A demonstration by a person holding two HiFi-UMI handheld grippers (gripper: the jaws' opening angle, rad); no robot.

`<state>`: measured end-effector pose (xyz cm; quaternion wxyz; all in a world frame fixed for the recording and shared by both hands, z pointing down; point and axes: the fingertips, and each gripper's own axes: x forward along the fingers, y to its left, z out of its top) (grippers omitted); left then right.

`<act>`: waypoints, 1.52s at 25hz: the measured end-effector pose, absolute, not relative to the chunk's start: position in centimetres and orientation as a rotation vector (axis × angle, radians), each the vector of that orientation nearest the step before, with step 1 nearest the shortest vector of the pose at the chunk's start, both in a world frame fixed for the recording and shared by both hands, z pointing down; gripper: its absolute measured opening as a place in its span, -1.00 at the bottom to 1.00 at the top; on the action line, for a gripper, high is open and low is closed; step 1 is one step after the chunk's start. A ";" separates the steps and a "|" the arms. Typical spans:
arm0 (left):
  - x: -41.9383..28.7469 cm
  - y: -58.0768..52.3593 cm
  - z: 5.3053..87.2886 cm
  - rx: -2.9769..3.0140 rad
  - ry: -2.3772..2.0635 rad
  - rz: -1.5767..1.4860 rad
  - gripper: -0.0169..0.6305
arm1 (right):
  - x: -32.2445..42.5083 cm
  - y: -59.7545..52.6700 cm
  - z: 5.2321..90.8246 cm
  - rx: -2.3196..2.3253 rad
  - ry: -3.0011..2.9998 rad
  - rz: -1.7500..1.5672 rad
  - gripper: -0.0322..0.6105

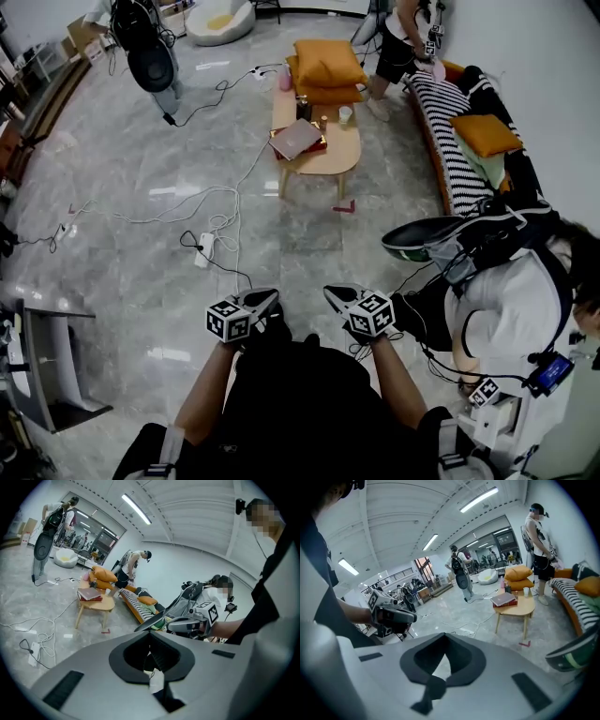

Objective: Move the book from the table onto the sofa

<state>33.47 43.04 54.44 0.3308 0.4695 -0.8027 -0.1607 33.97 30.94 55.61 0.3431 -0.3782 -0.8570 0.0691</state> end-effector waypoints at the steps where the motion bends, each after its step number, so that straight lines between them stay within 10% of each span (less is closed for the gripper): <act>1: 32.8 43.3 54.5 1.234 -2.094 -0.422 -0.92 | 33.3 31.0 55.6 -0.970 -2.231 0.183 -0.88; 38: 17.0 51.1 57.3 1.226 -1.999 -0.475 -0.92 | 18.1 37.0 59.2 -0.846 -2.177 0.148 -0.88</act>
